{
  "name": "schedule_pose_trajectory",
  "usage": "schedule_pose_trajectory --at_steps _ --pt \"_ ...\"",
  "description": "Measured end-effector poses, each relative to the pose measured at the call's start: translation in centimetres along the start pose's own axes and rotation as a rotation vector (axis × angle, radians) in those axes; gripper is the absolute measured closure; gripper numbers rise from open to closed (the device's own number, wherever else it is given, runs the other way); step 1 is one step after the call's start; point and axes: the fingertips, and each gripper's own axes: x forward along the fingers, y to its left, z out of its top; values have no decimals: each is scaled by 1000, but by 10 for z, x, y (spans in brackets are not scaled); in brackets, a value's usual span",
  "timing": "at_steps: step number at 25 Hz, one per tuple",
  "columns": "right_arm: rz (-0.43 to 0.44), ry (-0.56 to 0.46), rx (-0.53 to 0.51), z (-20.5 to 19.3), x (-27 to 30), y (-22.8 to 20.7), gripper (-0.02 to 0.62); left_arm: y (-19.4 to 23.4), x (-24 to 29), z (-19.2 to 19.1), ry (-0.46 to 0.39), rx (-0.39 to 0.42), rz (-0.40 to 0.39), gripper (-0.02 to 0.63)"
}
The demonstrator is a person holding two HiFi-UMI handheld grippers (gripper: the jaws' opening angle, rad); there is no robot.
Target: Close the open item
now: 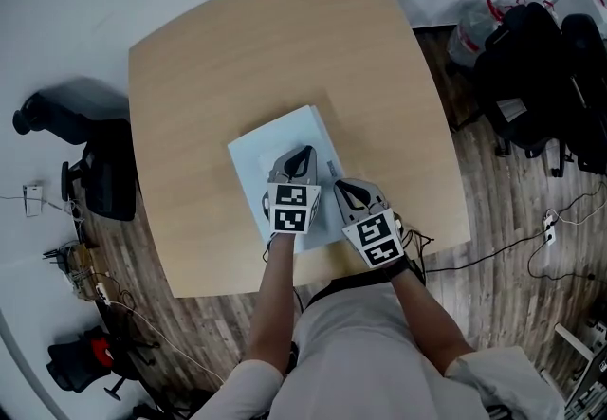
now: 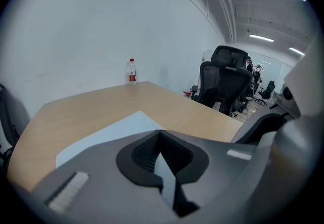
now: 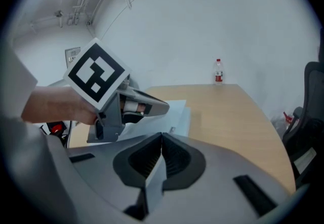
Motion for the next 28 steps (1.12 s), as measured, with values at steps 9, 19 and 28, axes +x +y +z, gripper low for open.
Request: schedule_pose_trajectory --at_steps 9,19,28 --pt "-6 57 -70 -10 11 5 581 3 8 -10 38 9 -4 601" --pt "-1 85 -71 -23 17 2 581 0 20 -18 61 -4 -14 600" --pt "-13 186 -54 -44 23 -4 581 -2 27 -29 113 4 -14 600"
